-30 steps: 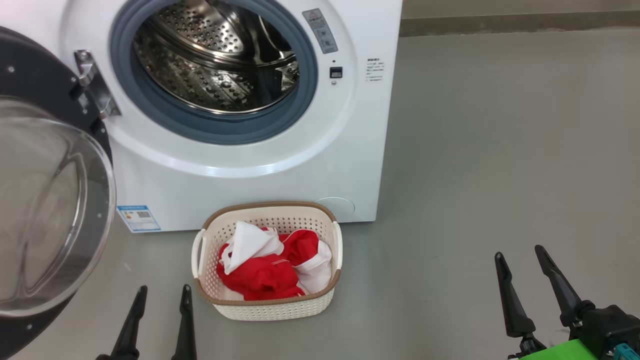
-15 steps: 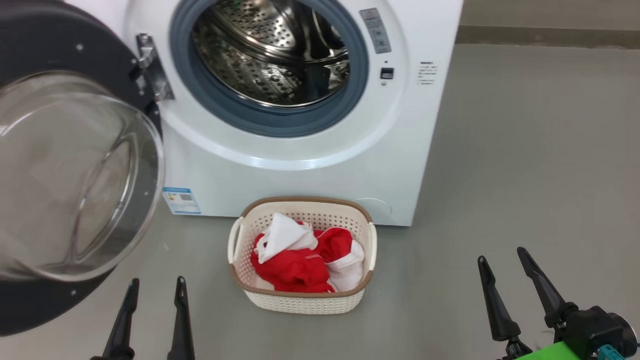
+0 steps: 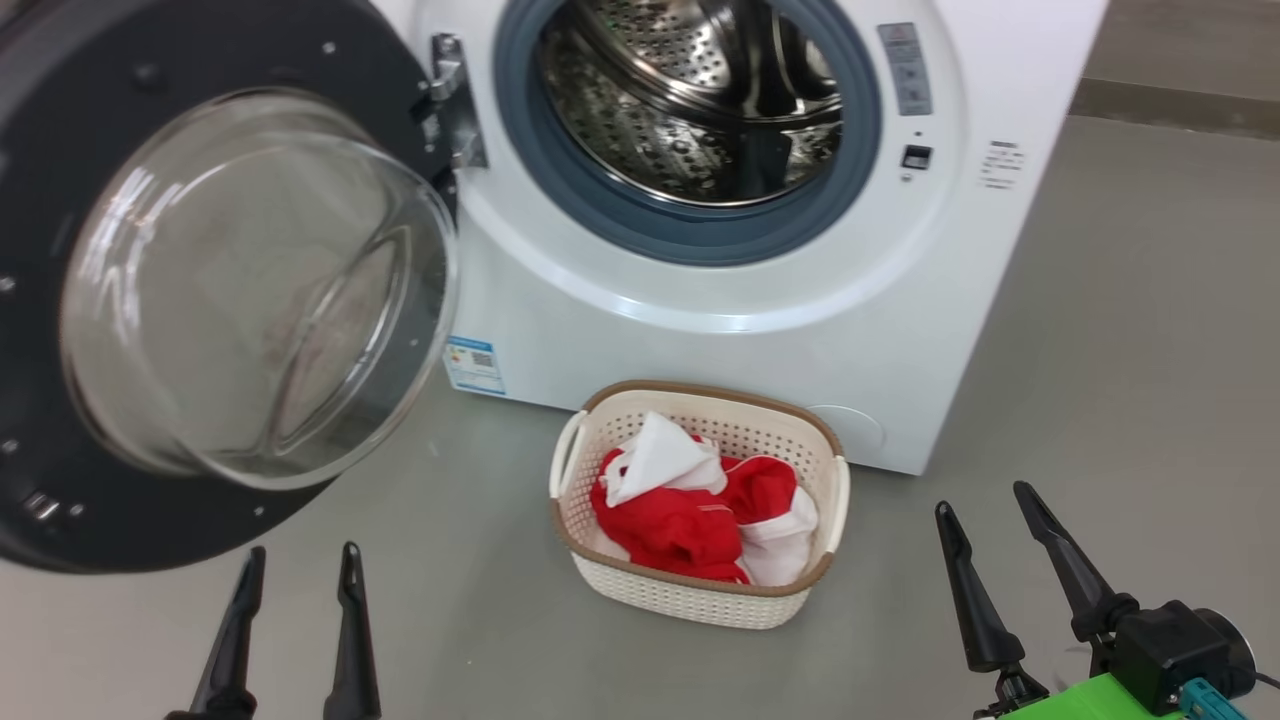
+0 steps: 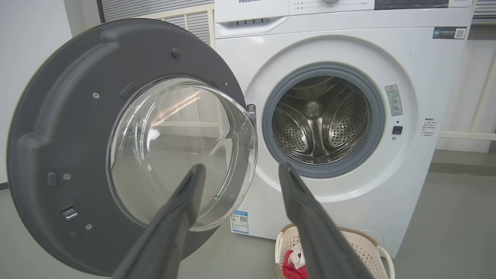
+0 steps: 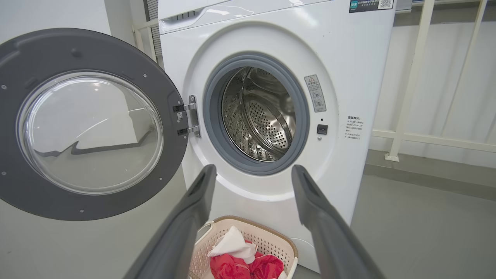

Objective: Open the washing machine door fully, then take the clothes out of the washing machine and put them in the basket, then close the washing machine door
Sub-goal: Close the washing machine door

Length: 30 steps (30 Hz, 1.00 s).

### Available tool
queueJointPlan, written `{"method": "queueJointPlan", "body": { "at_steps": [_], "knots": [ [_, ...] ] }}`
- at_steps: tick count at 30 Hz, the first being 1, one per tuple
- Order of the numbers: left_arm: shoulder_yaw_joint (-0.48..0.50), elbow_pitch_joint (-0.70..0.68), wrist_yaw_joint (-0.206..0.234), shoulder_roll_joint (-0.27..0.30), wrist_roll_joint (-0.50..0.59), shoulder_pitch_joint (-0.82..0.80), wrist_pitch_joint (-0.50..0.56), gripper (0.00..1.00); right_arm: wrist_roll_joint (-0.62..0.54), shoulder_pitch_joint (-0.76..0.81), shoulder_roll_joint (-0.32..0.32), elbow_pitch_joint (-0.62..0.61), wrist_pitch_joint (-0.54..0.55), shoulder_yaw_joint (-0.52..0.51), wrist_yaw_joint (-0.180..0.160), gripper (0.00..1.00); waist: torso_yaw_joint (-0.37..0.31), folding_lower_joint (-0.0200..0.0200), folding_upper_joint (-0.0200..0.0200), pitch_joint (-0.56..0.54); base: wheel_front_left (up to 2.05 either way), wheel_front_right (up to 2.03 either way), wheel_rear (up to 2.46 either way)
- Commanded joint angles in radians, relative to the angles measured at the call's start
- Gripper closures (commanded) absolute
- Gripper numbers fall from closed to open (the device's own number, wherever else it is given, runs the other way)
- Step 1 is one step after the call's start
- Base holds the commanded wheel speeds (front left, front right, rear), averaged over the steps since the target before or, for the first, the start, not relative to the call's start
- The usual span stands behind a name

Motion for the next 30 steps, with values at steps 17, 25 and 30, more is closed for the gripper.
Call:
{"method": "queueJointPlan", "body": {
  "at_steps": [17, 25, 30],
  "knots": [
    [0.039, -0.042, 0.038, 0.013, -0.016, -0.014, -0.001, 0.00, -0.013, -0.059, -0.013, -0.034, -0.006, 0.048, 0.006, 0.00, 0.210, 0.0001, 0.0000, 0.019, 0.00, 0.00, 0.00],
    [0.038, -0.040, 0.061, 0.010, -0.016, -0.010, -0.008, 0.00, -0.016, -0.056, -0.013, -0.030, -0.006, 0.051, 0.006, 0.00, 0.255, 0.0001, 0.0000, 0.012, 0.00, 0.00, 0.00],
    [0.040, -0.040, 0.065, 0.012, -0.018, -0.008, -0.010, 0.00, -0.016, -0.055, -0.013, -0.030, -0.006, 0.053, 0.006, 0.00, 0.265, 0.0001, 0.0000, 0.011, 0.00, 0.00, 0.00]
  ]
}}
